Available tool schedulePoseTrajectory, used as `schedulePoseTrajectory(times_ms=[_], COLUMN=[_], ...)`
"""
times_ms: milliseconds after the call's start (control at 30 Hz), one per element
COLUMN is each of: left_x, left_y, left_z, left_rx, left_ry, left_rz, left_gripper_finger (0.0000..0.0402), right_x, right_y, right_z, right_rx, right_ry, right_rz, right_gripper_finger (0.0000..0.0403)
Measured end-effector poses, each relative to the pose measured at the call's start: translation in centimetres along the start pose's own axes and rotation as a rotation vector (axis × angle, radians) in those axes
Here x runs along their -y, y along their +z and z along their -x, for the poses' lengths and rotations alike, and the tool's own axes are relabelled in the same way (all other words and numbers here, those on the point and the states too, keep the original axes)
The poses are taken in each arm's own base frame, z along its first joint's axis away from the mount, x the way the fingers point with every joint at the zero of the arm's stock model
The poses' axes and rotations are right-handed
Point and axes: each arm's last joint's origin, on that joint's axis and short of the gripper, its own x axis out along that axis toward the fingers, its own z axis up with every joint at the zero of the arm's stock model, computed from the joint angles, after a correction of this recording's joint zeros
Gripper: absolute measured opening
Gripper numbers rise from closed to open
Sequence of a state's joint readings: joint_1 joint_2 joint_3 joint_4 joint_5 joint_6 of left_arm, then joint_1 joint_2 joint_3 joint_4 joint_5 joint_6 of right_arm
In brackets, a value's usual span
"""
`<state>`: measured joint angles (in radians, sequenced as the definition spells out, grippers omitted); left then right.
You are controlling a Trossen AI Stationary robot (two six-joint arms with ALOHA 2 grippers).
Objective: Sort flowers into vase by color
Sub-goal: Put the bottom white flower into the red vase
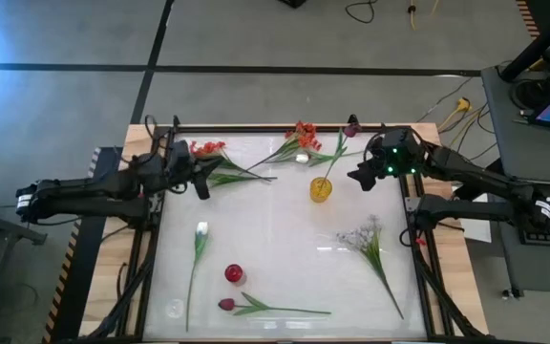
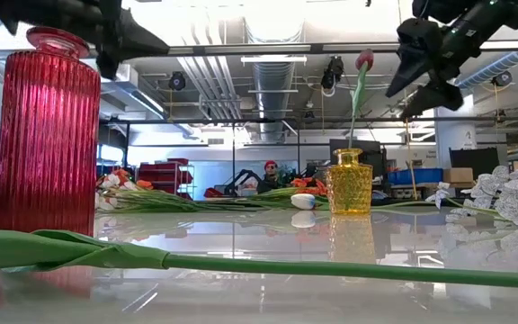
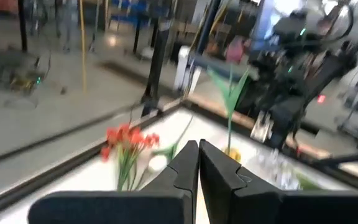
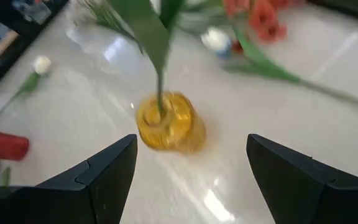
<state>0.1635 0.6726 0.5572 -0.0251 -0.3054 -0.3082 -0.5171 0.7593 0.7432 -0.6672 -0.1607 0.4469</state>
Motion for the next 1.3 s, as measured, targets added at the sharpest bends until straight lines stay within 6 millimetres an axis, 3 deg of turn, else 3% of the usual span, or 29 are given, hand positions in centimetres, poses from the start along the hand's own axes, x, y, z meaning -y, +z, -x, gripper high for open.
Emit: schedulePoseTrajectory(times_ms=[133,333,600,1067,1300], left_x=[0.2,0.3,2.5,8.9,11.4], left_y=[1.5,1.5,1.4,-3.3,-7.2], left_z=[0.7,1.7,2.3,2.9,4.5], left_rx=[-0.207,-0.524,-0.729,-0.929,-1.049], left_ry=[0.082,0.226,0.184,0.230,0.415], left_rz=[0.075,0.328,0.553,0.549,0.518], left_gripper_finger=[0.0000,0.0000,0.0000,0.0000,0.0000], right_x=[0.2,0.1,-0.3,-1.0,-1.5], right_y=[-0.6,-1.0,-1.6,-3.3,-3.6], right_z=[0.0,0.0,0.1,-0.4,-0.4], right_rx=[-0.059,-0.101,-0.142,-0.239,-0.247], right_ry=[-0.021,-0.028,-0.017,0.006,0.031], right_rz=[-0.021,-0.018,0.004,0.072,0.104], right_gripper_finger=[0.0291,0.0286,0.0286,0.0287,0.0293])
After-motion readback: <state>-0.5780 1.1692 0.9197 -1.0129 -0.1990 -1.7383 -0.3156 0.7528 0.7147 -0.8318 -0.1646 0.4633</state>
